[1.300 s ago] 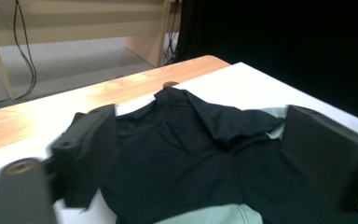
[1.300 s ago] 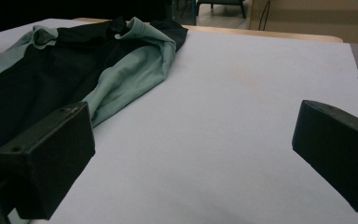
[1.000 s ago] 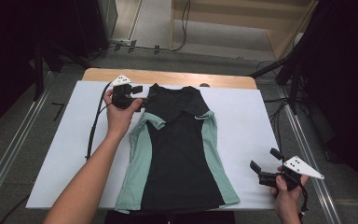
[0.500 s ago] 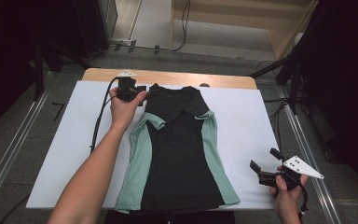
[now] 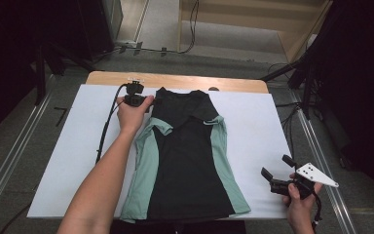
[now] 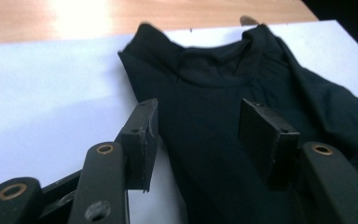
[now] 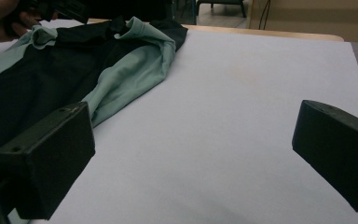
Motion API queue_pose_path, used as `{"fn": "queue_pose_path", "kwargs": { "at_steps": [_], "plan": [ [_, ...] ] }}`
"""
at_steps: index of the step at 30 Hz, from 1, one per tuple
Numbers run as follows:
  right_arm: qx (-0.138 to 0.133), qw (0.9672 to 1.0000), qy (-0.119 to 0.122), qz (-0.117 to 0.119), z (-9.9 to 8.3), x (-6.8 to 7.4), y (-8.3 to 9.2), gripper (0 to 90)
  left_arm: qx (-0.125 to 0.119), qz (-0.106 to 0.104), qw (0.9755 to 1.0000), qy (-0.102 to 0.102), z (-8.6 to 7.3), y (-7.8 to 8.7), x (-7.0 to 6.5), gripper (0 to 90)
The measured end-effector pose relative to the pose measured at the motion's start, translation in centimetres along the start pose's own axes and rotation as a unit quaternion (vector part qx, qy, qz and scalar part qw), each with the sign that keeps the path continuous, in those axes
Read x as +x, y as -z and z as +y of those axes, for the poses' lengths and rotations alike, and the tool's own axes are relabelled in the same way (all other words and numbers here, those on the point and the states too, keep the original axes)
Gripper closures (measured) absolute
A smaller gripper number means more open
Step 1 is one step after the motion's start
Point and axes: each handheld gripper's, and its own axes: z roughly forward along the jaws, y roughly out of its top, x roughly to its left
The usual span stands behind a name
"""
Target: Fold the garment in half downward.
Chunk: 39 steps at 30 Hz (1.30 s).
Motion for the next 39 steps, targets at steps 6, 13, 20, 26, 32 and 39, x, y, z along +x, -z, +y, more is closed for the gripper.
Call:
{"fn": "queue_pose_path", "kwargs": {
  "at_steps": [6,13,20,26,32,39],
  "plan": [
    [0.0,1.0,0.0,0.0,0.0,0.0,0.0,0.0,0.018,0.009,0.9997,0.012,-0.3,-0.8,0.0,50.5],
    [0.001,1.0,0.0,0.0,0.0,0.0,0.0,0.0,0.035,0.014,0.9991,0.021,-0.6,-1.4,0.1,55.6],
    [0.001,1.0,0.001,-0.002,0.0,0.0,-0.1,0.0,0.045,0.013,0.9988,0.013,-0.8,-1.8,-0.1,75.5],
    [0.004,1.0,0.0,0.0,0.0,-0.1,-0.2,0.0,0.028,-0.003,0.9996,0.007,-0.6,-1.4,-0.6,85.5],
    [0.006,1.0,-0.001,-0.001,0.1,-0.1,-0.2,0.0,0.023,-0.012,0.9996,-0.007,-0.3,-0.8,-1.1,86.1],
    [0.02,0.9997,-0.01,-0.003,0.8,-0.3,-0.7,0.0,0.01,-0.025,0.9994,-0.022,0.0,0.1,-1.4,86.2]
  ]
}}
